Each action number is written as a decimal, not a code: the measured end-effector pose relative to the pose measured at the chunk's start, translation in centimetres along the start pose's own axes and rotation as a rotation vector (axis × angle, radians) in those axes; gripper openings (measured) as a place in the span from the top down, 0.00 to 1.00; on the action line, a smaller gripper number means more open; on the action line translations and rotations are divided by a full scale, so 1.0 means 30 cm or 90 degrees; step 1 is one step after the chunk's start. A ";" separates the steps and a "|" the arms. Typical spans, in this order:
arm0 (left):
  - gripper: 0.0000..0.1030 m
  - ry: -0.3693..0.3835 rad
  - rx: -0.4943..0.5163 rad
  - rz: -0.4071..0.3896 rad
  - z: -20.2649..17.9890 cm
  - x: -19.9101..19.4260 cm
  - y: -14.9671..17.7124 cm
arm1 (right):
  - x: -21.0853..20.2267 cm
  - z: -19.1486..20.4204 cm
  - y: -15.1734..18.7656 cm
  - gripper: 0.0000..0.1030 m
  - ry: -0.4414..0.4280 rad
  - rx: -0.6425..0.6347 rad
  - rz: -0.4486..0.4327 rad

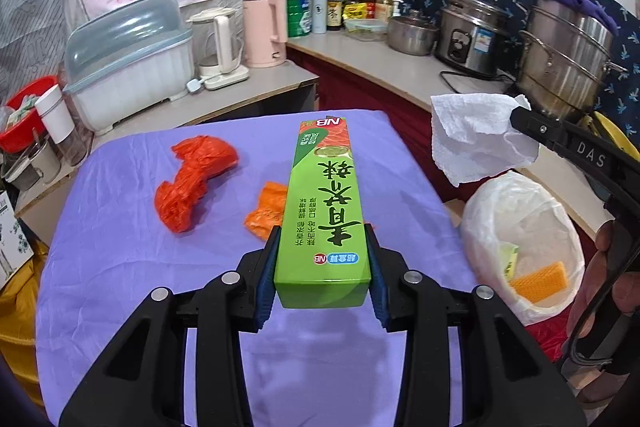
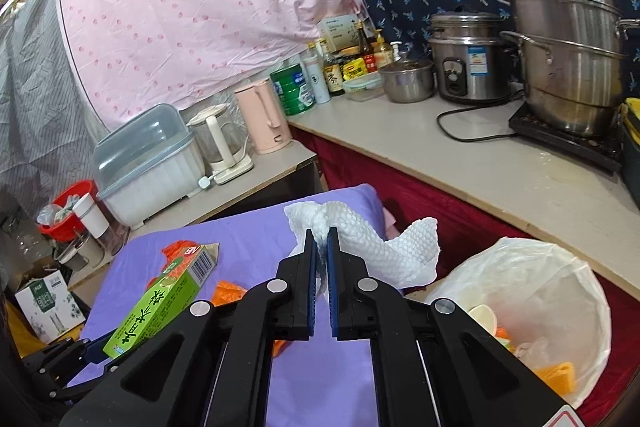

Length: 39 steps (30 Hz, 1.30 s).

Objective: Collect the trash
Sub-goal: 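Carry the tissue and green box with both tools over the bin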

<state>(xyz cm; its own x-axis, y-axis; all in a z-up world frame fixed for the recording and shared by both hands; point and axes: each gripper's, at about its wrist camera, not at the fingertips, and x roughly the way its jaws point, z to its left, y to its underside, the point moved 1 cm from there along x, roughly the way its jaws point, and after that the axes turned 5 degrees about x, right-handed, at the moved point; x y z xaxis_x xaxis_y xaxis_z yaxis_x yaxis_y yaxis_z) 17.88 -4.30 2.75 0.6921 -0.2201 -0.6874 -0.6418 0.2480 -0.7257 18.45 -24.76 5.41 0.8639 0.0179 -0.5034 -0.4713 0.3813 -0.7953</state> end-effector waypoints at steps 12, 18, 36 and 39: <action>0.64 0.061 0.056 -0.002 -0.282 -0.012 -0.023 | -0.142 -0.245 0.001 0.95 0.056 0.023 -0.023; 0.64 0.086 0.090 0.011 -0.415 0.009 -0.006 | -0.176 -0.370 0.027 0.95 0.083 0.047 -0.019; 0.64 0.145 0.158 0.044 -0.709 0.109 0.037 | -0.180 -0.656 0.150 0.95 0.135 0.118 0.019; 0.64 0.157 0.163 0.052 -0.741 0.128 0.039 | -0.176 -0.691 0.169 0.95 0.140 0.129 0.025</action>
<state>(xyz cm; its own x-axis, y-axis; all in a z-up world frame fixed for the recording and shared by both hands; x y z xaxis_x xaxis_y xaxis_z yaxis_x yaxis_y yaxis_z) 12.44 -25.82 -1.42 0.5216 -0.4026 -0.7522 -0.5666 0.4957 -0.6582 7.82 -42.07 -2.95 0.7759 -0.1557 -0.6113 -0.4398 0.5613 -0.7011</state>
